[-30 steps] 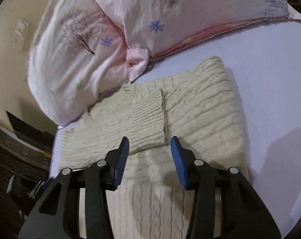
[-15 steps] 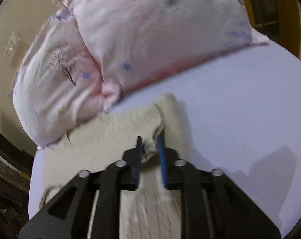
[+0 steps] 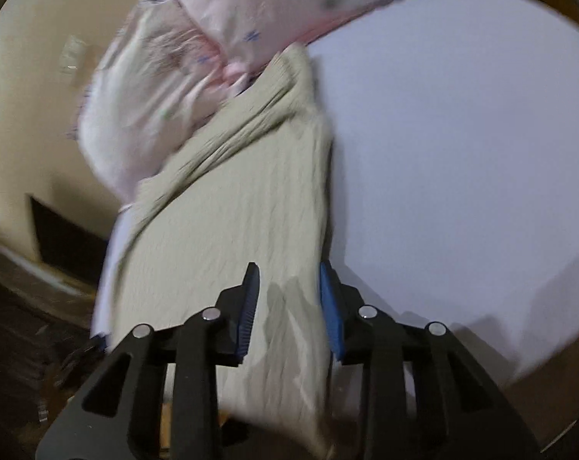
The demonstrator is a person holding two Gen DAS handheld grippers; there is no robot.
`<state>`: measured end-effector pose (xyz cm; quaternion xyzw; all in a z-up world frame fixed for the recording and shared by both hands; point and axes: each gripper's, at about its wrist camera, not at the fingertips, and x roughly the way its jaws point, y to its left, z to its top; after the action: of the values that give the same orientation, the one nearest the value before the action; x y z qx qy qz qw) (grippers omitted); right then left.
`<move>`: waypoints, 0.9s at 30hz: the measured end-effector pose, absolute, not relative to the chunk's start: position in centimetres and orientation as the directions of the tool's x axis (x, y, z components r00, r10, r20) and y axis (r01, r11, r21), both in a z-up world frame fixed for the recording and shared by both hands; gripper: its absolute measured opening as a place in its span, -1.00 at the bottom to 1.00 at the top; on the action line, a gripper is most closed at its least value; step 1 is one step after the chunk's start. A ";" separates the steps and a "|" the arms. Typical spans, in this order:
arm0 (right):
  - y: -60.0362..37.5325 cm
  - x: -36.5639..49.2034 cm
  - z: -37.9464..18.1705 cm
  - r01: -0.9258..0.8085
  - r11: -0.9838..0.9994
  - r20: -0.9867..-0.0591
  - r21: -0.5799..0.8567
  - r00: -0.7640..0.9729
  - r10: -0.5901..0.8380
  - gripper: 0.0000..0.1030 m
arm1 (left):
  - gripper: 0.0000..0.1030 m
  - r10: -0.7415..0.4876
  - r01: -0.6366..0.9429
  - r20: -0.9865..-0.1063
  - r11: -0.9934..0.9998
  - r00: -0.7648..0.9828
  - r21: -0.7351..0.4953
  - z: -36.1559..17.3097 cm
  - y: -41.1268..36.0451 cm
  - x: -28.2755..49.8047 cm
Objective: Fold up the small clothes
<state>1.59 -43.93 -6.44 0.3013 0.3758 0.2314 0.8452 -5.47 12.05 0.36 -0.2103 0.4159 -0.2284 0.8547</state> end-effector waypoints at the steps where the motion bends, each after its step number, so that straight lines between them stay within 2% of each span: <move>1: -43.9 0.9 -7.0 -0.187 0.677 -0.470 0.712 0.589 0.657 -0.37 | -0.09 -0.574 0.213 -0.609 0.799 0.547 -0.563 0.3 12.1 -5.8; 2: -44.0 -0.2 -7.8 -0.215 0.632 -0.431 0.745 0.567 0.702 -0.37 | -0.13 -0.591 0.208 -0.598 0.784 0.541 -0.585 0.0 12.2 -6.3; 5: -44.2 -1.5 -9.0 -0.260 0.560 -0.372 0.787 0.524 0.766 -0.43 | -0.49 -0.619 0.192 -0.584 0.755 0.525 -0.627 -0.7 12.1 -6.8; 6: -44.1 -1.6 -9.3 -0.268 0.544 -0.369 0.795 0.498 0.785 -0.64 | -0.65 -0.626 0.185 -0.582 0.747 0.518 -0.638 -1.0 12.0 -6.9; 7: -43.8 -1.5 -9.6 -0.273 0.539 -0.378 0.797 0.471 0.797 -0.78 | -0.72 -0.632 0.181 -0.579 0.740 0.515 -0.648 -1.2 11.8 -6.8; 9: -43.1 -1.3 -9.4 -0.294 0.522 -0.371 0.800 0.441 0.817 -0.85 | -0.87 -0.640 0.183 -0.575 0.734 0.510 -0.654 -1.1 11.6 -6.6; 15: -43.9 2.5 -2.8 -0.408 0.436 -0.192 0.802 0.515 0.835 -0.87 | -0.87 -0.667 0.235 -0.502 0.701 0.551 -0.673 3.0 12.2 -2.1; 20: -45.0 12.5 1.8 -0.367 0.389 -0.094 0.845 0.615 0.783 -0.87 | -0.87 -0.584 0.183 -0.473 0.735 0.660 -0.653 6.2 13.3 8.4; 23: -45.4 19.9 1.2 -0.248 0.381 -0.123 0.891 0.675 0.727 -0.86 | -0.87 -0.516 0.079 -0.509 0.752 0.689 -0.655 5.2 13.4 16.1; 26: -45.3 25.0 -1.3 -0.094 0.414 -0.236 0.905 0.700 0.674 -0.87 | -0.87 -0.474 -0.010 -0.587 0.773 0.656 -0.635 2.8 12.6 23.0; 27: -45.4 25.4 -2.6 -0.057 0.398 -0.248 0.916 0.700 0.670 -0.87 | -0.87 -0.468 -0.040 -0.612 0.773 0.638 -0.633 1.8 12.3 24.4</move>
<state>25.42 -45.38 -2.56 0.4962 0.3091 0.2338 0.7769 24.44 12.30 1.79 -0.3121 0.4064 -0.1260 0.8495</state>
